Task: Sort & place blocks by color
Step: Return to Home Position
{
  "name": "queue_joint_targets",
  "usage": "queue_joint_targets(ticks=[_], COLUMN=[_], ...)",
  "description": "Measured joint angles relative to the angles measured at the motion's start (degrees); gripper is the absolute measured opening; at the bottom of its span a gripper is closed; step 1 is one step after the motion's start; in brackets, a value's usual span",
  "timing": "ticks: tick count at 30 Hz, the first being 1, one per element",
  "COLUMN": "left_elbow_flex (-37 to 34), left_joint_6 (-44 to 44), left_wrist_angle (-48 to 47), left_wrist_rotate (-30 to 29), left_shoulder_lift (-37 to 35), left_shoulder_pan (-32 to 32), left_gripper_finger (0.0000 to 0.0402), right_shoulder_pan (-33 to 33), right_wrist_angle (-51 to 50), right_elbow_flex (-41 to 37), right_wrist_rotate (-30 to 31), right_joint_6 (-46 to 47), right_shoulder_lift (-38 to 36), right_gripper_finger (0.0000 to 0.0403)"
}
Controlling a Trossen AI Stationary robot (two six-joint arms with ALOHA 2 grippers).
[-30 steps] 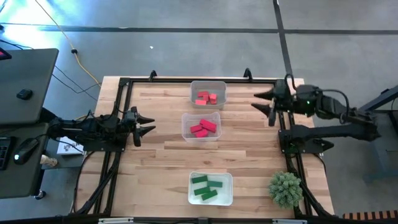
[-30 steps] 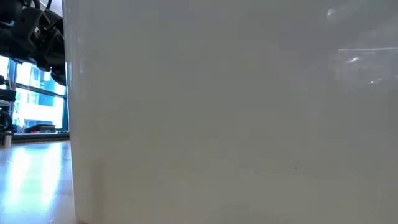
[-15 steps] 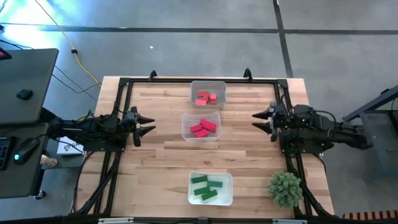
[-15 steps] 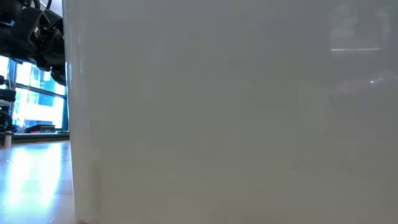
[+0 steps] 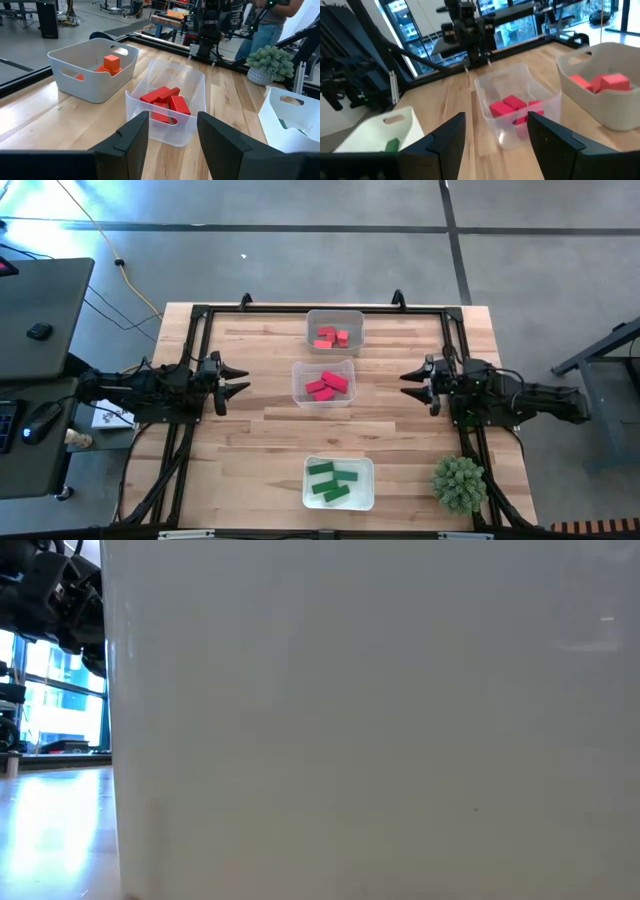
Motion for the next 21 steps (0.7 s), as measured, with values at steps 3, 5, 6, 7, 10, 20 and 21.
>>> queue_joint_targets(ticks=[3, 5, 6, 7, 10, 20, 21], left_elbow_flex=[0.0, 0.0, 0.0, 0.0, 0.0, 0.0, 0.0], left_joint_6=[0.0, 0.0, 0.0, 0.0, 0.0, 0.0, 0.0], left_wrist_angle=[0.0, 0.0, 0.0, 0.0, 0.0, 0.0, 0.0], left_wrist_rotate=[0.0, 0.0, 0.0, 0.0, 0.0, 0.0, 0.0], left_shoulder_lift=[0.0, 0.0, 0.0, 0.0, 0.0, 0.0, 0.0], left_shoulder_pan=[0.0, 0.0, 0.0, 0.0, 0.0, 0.0, 0.0], left_gripper_finger=[0.0156, 0.0156, 0.0156, 0.0156, 0.0156, 0.0156, 0.0156], right_shoulder_pan=[0.0, 0.0, 0.0, 0.0, 0.0, 0.0, 0.0], right_wrist_angle=[1.1, 3.0, 3.6, 4.2, 4.4, 4.1, 4.1], right_elbow_flex=[-1.4, -2.0, -2.3, -2.5, -2.7, -2.8, -2.8], right_wrist_rotate=[0.3, 0.4, 0.5, 0.9, 3.7, 5.4, 5.4], right_joint_6=[0.0, -0.2, -0.5, -0.5, 1.7, 0.4, 0.4], right_shoulder_lift=[-0.1, 0.1, 0.1, 0.2, 0.9, 1.4, 1.4], right_gripper_finger=[0.0202, 0.0202, 0.0202, 0.0202, 0.0202, 0.0202, 0.0202])
